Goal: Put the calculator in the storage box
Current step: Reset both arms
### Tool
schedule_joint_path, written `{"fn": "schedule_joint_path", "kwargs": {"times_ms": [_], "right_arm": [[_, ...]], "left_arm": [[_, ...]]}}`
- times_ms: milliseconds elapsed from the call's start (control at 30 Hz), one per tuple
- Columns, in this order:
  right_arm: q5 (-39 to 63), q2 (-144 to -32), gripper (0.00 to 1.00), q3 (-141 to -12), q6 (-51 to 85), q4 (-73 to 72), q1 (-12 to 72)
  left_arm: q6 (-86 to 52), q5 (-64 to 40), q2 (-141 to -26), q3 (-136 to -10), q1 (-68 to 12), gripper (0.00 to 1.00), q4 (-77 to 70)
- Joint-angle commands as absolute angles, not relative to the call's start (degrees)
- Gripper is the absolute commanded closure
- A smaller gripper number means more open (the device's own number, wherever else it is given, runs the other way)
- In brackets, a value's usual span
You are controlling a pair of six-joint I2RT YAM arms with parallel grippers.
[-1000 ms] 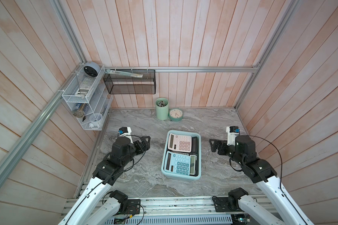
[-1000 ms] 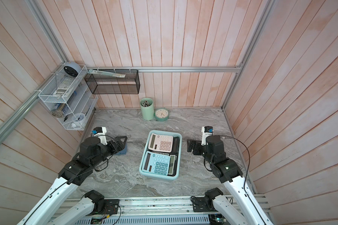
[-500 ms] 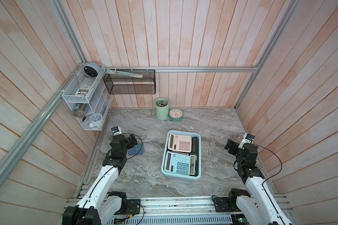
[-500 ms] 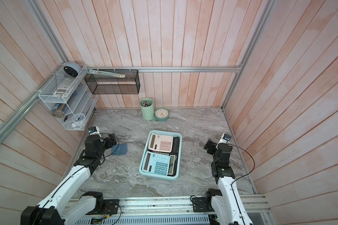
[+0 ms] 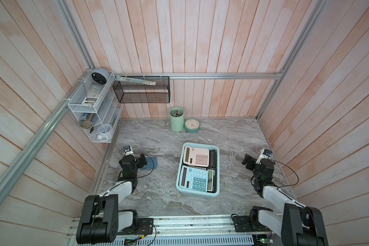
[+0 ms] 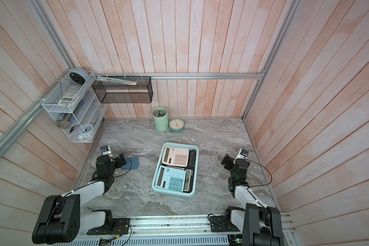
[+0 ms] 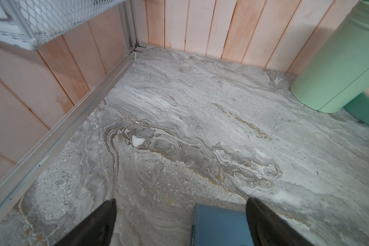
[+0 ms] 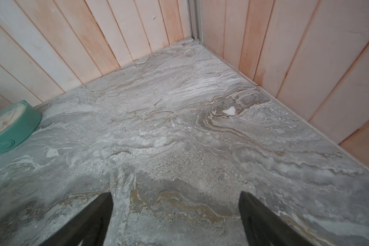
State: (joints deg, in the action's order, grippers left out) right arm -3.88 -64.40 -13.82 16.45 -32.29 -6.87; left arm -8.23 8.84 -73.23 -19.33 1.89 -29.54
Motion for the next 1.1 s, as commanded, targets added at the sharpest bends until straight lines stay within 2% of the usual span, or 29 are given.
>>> {"fn": "schedule_joint_path", "kwargs": {"times_ms": [0, 133, 300, 467, 567, 600, 733, 867, 1067], "right_arm": [[-5.60, -67.40, 0.02, -14.17, 11.94, -40.39, -3.86], [-8.95, -70.60, 0.02, -17.07, 6.39, -40.20, -0.52], [-10.56, -77.32, 0.02, -14.84, 5.25, -50.03, -0.34], [-9.91, -90.64, 0.02, -16.88, 5.57, -63.78, -0.27], [-7.36, -84.86, 0.02, -25.64, 2.76, -38.03, 0.18], [-7.36, -84.13, 0.02, -27.20, 2.55, -33.46, 0.18], [-6.87, -89.61, 0.02, -20.65, 3.22, -55.05, 0.31], [-5.77, -88.54, 0.02, -21.96, 1.99, -50.82, 1.12], [-7.12, -89.21, 0.02, -21.01, 1.85, -53.68, 1.58]], "left_arm": [[-5.73, 9.94, -75.95, -20.21, 2.61, 0.00, -40.19], [-8.87, 8.28, -80.62, -21.34, 4.78, 0.00, -44.28], [-8.72, 5.74, -89.77, -19.38, 4.04, 0.00, -57.63], [-6.49, 4.14, -88.93, -21.06, 3.76, 0.00, -52.71], [-5.80, 6.34, -89.26, -21.51, 2.59, 0.00, -52.33], [-5.72, 6.71, -89.19, -21.81, 2.43, 0.00, -52.03], [-4.90, 8.18, -89.16, -21.92, 1.38, 0.00, -51.83], [-4.57, 9.06, -89.18, -21.85, 0.85, 0.00, -51.97], [-4.61, 8.96, -89.21, -21.86, 0.88, 0.00, -51.88]]}}
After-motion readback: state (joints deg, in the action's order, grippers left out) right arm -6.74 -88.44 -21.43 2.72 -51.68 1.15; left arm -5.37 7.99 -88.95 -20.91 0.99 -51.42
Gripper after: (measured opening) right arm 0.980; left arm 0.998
